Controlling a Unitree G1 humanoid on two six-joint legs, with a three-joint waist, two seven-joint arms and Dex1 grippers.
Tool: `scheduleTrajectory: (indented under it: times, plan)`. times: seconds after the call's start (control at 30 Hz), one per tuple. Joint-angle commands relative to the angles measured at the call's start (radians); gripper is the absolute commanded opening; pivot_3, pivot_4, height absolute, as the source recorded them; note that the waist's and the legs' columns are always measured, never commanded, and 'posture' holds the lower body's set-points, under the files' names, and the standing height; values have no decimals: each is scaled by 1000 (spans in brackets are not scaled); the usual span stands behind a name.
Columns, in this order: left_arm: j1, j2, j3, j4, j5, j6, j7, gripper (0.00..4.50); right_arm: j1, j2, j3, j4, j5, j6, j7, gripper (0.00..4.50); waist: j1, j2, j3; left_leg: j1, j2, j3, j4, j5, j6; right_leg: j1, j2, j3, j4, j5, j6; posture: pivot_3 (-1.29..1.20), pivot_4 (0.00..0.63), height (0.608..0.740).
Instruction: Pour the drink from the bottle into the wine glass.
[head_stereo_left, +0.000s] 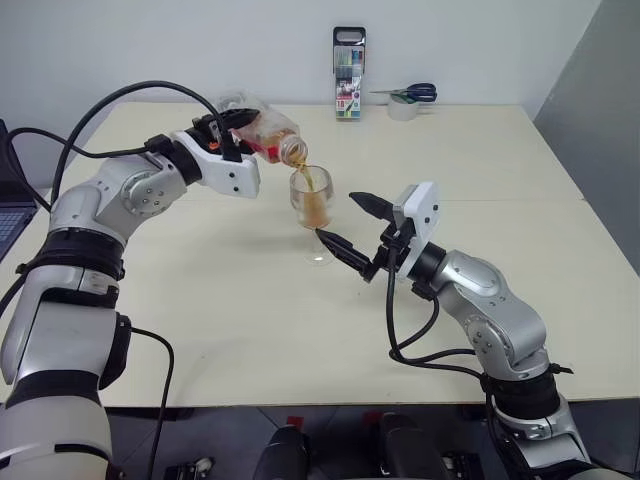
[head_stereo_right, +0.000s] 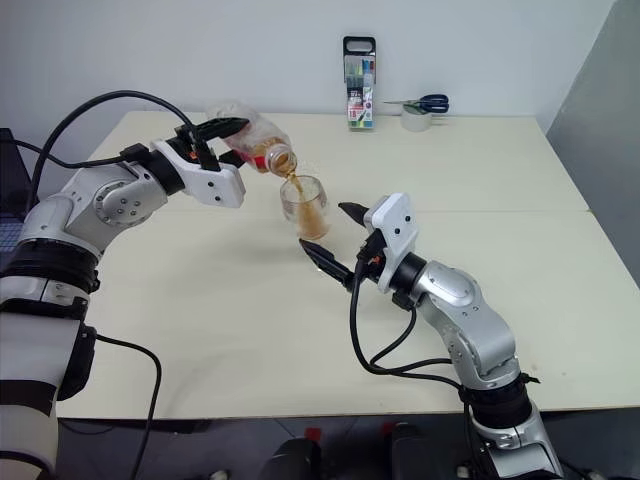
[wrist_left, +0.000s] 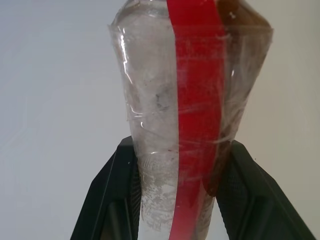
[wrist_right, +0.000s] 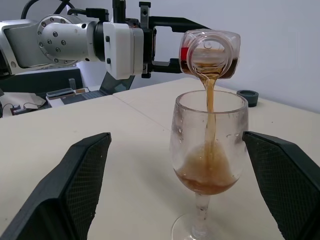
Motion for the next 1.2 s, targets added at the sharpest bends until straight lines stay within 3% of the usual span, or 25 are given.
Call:
scheduleTrajectory:
  times: [0.03, 0.7, 0.73, 0.77, 0.87, 0.97, 1.07, 1.2]
  plan:
    - [-53, 22, 3, -7, 0, -6, 27, 1662, -18, 6, -13, -18, 5, -26, 3, 4500, 0, 0, 0, 0, 0, 0, 0, 0, 0, 0, 0, 0, 0, 0, 0, 0, 150, 740]
    - [-53, -3, 8, 11, -31, 0, 13, 1662, -10, 4, -9, -30, 4, -24, 2, 4500, 0, 0, 0, 0, 0, 0, 0, 0, 0, 0, 0, 0, 0, 0, 0, 0, 150, 740]
    - [-42, -13, 19, 13, -58, 15, -8, 1662, -12, 3, -8, -31, 2, -26, 3, 4500, 0, 0, 0, 0, 0, 0, 0, 0, 0, 0, 0, 0, 0, 0, 0, 0, 150, 740]
    - [-34, -19, 26, 14, -77, 25, -24, 1662, -14, 2, -7, -31, 1, -28, 4, 4500, -2, 0, -10, 0, 0, 0, 0, 0, 0, 0, 0, 0, 0, 0, 0, 0, 0, 740]
    - [12, -47, 63, -13, -180, 73, -95, 1662, -17, 1, -3, -35, -1, -31, 6, 4500, -7, -5, -59, -4, 0, 2, 1, 3, -6, -5, -1, 1, 2, 0, -1, 0, 0, 740]
    - [83, -78, 107, -89, -300, 149, -171, 1662, -21, -5, 4, -40, -5, -36, 12, 4500, -14, -5, -77, -4, -1, 2, -1, 3, -6, -5, -2, 1, 0, 0, -1, 0, 0, 740]
    - [171, -121, 185, -201, -446, 313, -243, 1662, -26, -17, 16, -49, -7, -38, 29, 4500, -21, -6, -84, -1, -1, 2, 0, 3, -5, -1, -2, 2, 0, 0, 0, 0, 0, 740]
    - [310, -171, 316, -377, -636, 657, -293, 1662, -34, -37, 25, -74, 15, -17, 60, 4500, -28, -7, -93, 2, 0, 0, 1, 3, -5, 1, -1, 1, 1, 0, 0, 0, 0, 740]
